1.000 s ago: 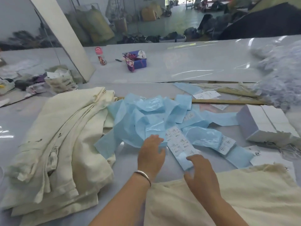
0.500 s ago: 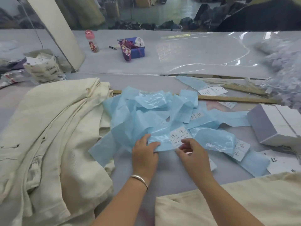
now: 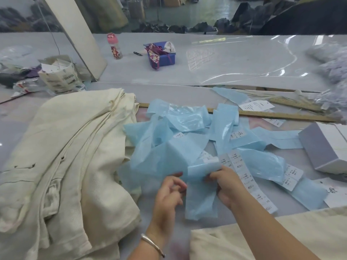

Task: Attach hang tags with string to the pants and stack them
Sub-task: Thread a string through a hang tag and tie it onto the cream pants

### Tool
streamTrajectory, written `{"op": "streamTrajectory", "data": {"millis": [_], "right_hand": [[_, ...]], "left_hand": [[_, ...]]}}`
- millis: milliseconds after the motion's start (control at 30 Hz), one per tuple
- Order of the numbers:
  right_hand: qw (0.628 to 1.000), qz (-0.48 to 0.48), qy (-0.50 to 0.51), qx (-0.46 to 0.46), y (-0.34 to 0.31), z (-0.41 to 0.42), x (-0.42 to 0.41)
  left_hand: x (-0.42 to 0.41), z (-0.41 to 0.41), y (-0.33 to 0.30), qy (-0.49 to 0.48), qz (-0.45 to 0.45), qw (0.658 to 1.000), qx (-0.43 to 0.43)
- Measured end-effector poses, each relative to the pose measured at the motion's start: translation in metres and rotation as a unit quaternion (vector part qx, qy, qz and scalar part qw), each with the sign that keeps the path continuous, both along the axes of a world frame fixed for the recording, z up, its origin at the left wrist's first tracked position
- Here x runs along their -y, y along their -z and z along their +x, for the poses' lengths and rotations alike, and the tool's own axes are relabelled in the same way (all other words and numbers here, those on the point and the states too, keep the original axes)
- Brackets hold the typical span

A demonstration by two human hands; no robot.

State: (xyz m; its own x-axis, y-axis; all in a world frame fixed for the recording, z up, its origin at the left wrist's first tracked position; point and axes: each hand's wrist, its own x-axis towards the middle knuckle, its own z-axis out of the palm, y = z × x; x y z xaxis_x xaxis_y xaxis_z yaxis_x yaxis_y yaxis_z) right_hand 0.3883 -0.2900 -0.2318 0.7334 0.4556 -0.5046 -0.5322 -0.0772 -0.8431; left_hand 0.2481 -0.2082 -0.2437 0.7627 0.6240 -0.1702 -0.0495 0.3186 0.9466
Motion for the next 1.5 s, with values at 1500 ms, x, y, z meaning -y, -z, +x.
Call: {"op": "streamTrajectory", "data": {"millis": [1500], "right_hand": [[0.752,-0.170,-0.157,0.617,-0.051,0.002,0.032]], "left_hand": [[-0.020,0.049,-0.039,0.023,0.017,0.998,-0.052]]}}
